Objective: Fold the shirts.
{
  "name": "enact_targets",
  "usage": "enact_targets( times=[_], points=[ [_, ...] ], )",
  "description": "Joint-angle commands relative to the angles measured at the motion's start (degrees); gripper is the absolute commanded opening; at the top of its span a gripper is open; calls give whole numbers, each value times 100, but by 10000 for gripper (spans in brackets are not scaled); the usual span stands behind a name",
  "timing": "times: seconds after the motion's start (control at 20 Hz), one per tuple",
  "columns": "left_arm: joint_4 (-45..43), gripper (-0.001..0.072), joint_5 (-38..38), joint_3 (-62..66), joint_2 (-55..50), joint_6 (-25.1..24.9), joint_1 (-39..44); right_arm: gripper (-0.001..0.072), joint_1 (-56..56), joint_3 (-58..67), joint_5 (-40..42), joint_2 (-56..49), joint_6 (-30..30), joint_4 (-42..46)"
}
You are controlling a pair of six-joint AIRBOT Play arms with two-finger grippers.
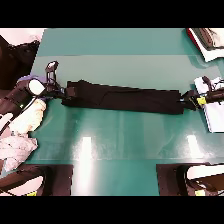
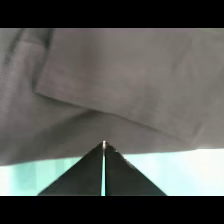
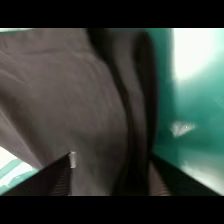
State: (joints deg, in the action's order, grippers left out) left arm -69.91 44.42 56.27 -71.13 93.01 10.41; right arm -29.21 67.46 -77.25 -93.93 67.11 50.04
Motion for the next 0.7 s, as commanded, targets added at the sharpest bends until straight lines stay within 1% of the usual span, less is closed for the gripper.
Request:
enact_targets(
  times=[0.0, 0.05, 0.1, 0.15, 0.2, 0.25, 0.35, 0.45, 0.55, 0.65],
  points=[
    [332, 22, 317, 2, 0, -186, 17, 426, 323, -2, 352, -87, -63, -94],
    [337, 22, 308, 4, 0, -175, 94, 425, 404, -2, 426, -87, -66, -94],
    [334, 21, 284, 4, 0, -177, 221, 359, 503, -2, 496, -87, -103, -94],
    [337, 22, 216, 4, 0, -173, 396, 220, 597, -2, 535, -87, -205, -98],
    [337, 21, 92, 7, 0, -125, 597, 134, 656, -2, 533, -85, -306, -105],
    [332, 21, 9, 50, -7, -17, 767, 17, 699, -2, 501, -81, -411, -109],
    [339, 20, -70, 330, -57, 68, 1043, 18, 737, -2, 476, 48, -468, -111],
    [345, 20, 87, 901, -310, 68, 1252, 17, 737, 0, 494, 380, -485, -181],
    [358, 20, 186, 1633, -800, 66, 1545, 13, 732, 2, 431, 833, -577, -660],
    [363, 20, 208, 2350, -1427, 66, 1834, 12, 769, 4, 339, 1298, -575, -1316]
  ],
)
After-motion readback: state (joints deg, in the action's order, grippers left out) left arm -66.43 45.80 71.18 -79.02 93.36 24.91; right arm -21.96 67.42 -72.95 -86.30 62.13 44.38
